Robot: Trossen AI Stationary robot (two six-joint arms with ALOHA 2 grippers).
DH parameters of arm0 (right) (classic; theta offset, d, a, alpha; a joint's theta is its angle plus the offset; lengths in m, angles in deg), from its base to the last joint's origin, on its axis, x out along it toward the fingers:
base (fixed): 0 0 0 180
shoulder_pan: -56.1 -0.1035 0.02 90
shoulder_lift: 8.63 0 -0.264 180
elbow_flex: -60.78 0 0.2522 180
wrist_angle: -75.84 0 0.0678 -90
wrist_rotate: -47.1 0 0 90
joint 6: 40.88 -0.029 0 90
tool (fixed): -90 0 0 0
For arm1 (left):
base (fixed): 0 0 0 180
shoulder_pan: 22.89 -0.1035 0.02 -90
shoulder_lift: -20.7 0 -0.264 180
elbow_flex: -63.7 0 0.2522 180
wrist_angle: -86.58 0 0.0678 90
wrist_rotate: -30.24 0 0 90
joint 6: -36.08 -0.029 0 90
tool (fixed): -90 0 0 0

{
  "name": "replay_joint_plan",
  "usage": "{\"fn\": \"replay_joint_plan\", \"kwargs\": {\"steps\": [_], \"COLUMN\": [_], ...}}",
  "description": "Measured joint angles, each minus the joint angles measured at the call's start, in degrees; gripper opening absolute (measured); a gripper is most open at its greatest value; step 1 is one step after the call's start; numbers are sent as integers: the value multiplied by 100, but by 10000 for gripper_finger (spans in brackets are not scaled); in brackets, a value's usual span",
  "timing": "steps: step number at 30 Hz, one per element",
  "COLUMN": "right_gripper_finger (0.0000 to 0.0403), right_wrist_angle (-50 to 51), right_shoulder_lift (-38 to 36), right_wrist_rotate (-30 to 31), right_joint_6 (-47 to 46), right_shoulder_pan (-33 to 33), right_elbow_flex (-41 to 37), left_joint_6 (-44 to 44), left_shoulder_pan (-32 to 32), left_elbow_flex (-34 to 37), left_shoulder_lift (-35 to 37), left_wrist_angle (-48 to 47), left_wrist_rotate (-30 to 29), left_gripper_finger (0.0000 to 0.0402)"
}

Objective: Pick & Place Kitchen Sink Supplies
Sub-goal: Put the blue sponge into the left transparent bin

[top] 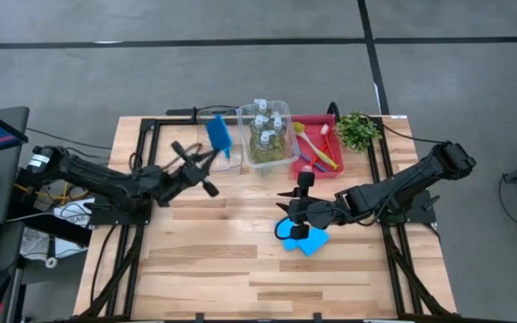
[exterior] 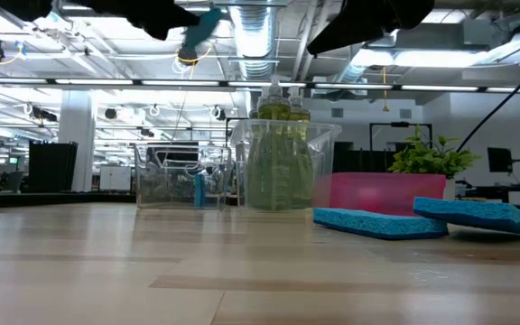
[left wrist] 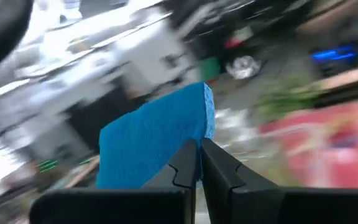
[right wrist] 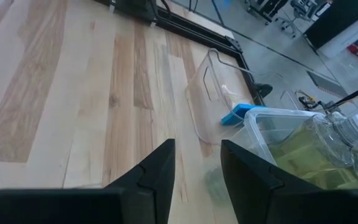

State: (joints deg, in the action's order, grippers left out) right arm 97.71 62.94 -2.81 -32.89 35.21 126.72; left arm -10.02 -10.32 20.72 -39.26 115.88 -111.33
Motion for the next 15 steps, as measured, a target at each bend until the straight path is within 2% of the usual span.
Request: {"fn": "replay_joint_plan", "kwargs": {"steps": [2,5,7,9,12,15], "right_gripper_finger": [122,122,122,122,122,122], "right_wrist_angle": [34,88,93,95,94,93], "right_shoulder_lift": [0,0,0,0,0,0], "right_wrist_rotate": [0,0,-2,-2,-2,-2], "right_joint_6": [0,-2,-4,-4,-6,-4], "right_shoulder_pan": [0,0,0,0,0,0], "right_elbow_flex": [0,0,0,0,0,0], "left_joint_6": [646,1663,2067,2313,2533,2466], "left_shoulder_pan": [-173,-553,-810,-1028,-1410,-1793], "left_elbow_flex": [0,-42,-220,-487,-950,-1304], "left_shoulder_lift": [75,224,328,468,700,927], "left_wrist_angle": [-717,-1993,-3099,-4231,-5749,-6591], "left_wrist_rotate": [1027,2884,3617,3690,3412,3209], "left_gripper_finger": [10,11,11,10,10,10]}}
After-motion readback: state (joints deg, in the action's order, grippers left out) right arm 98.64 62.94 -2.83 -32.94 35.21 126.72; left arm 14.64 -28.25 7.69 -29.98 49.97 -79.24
